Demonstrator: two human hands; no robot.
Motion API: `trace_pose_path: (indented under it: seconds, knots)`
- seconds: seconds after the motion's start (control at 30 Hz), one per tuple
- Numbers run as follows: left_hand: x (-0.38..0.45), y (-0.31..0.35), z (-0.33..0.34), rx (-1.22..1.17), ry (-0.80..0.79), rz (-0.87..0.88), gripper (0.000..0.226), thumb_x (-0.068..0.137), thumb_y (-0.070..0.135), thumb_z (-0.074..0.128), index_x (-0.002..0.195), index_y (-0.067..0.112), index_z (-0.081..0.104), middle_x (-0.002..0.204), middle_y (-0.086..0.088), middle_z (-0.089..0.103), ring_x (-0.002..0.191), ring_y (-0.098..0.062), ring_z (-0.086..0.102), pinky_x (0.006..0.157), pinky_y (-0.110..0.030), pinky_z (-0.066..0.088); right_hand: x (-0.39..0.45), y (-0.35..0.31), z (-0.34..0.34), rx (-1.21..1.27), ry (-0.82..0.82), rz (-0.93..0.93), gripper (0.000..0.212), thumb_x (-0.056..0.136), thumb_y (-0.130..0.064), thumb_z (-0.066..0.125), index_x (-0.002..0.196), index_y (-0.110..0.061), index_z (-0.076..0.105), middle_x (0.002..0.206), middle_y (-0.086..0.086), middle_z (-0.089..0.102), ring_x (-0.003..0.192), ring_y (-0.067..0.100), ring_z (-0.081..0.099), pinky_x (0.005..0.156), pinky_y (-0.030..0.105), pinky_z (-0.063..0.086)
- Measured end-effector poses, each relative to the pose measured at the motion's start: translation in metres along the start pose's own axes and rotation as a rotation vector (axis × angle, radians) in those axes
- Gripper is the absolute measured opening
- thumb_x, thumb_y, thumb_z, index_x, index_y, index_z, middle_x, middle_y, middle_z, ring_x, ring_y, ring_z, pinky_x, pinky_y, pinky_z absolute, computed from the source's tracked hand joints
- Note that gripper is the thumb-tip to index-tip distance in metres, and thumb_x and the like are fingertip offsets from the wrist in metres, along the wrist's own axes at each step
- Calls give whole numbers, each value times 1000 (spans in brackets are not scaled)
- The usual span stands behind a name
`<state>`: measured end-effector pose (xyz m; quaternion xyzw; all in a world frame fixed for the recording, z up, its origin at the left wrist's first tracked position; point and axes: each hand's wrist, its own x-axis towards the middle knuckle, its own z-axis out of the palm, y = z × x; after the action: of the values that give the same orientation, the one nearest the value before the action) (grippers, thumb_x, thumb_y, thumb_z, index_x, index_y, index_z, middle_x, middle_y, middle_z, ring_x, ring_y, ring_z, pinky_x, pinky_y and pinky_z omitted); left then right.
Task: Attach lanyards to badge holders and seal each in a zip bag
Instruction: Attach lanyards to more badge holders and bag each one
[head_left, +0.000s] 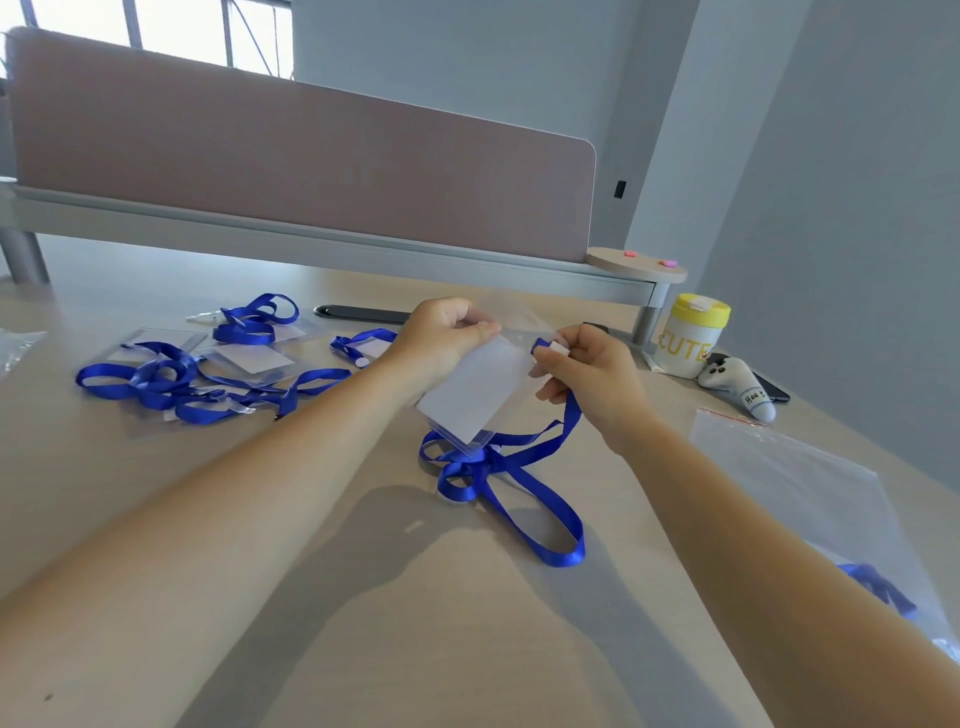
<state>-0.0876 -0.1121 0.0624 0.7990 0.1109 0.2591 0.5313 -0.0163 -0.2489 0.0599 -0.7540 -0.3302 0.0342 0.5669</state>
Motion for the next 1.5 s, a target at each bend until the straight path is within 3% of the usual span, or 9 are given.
trace_pose_path:
  seconds: [0.33,0.47,0.63,0.73,0.93,1.1,1.23,1.37,1.5]
  knots:
    - [3,13,-10,-97,77,14,13,85,21,61,72,19,58,80,-6,58,75,-22,52,70,-31,40,5,-22,4,-11,41,-29,19,83,-13,61,70,-19,48,64,-2,60,34,0,50,44,12,43]
    - [1,18,-25,-96,133,35,21,84,14,62,65,19,54,67,1,53,68,-17,48,61,-25,37,4,-26,2,-15,-62,0,16,83,-10,62,75,-20,52,65,-3,62,33,3,41,45,17,38]
    - [-5,21,-54,-51,168,51,23,84,13,61,63,19,53,66,2,51,60,-10,45,56,-21,34,9,-33,1,-141,-156,5,24,86,-3,53,71,-22,57,48,-14,62,54,10,40,58,19,35]
    - [-7,19,-68,-30,164,59,23,84,12,61,63,18,53,65,0,52,58,-12,45,51,-19,35,12,-39,10,-201,-207,-6,26,87,2,45,75,-18,58,62,-6,61,63,12,45,67,23,39]
    - [-15,6,-84,155,66,98,26,82,9,63,61,22,56,59,10,56,47,3,48,46,-11,34,17,-39,22,-466,-228,-2,23,87,-22,57,65,-20,51,58,1,49,58,15,39,56,26,33]
    - [-18,-8,-80,324,-36,130,8,80,8,65,83,1,67,70,-7,57,67,-14,48,60,-18,35,15,-41,38,-440,-288,-54,16,88,-2,48,93,-5,64,65,-4,55,68,14,48,57,19,38]
    - [-20,-13,-75,425,-117,153,4,79,10,66,77,11,64,70,-3,56,73,-18,48,67,-25,36,13,-41,45,-391,-290,-42,23,87,6,45,102,0,63,89,5,59,84,17,53,68,17,45]
    - [-19,-15,-73,509,-139,177,3,78,13,68,79,10,66,65,8,53,69,-16,46,62,-22,36,15,-41,46,-389,-256,-23,15,85,0,53,96,-3,63,88,7,62,76,14,55,74,26,47]
    - [-17,-14,-71,601,-173,213,8,79,15,67,82,8,69,68,2,57,70,-18,48,67,-27,39,16,-43,44,-480,-224,-40,6,83,-4,58,82,-10,60,83,7,60,77,18,52,74,32,46]
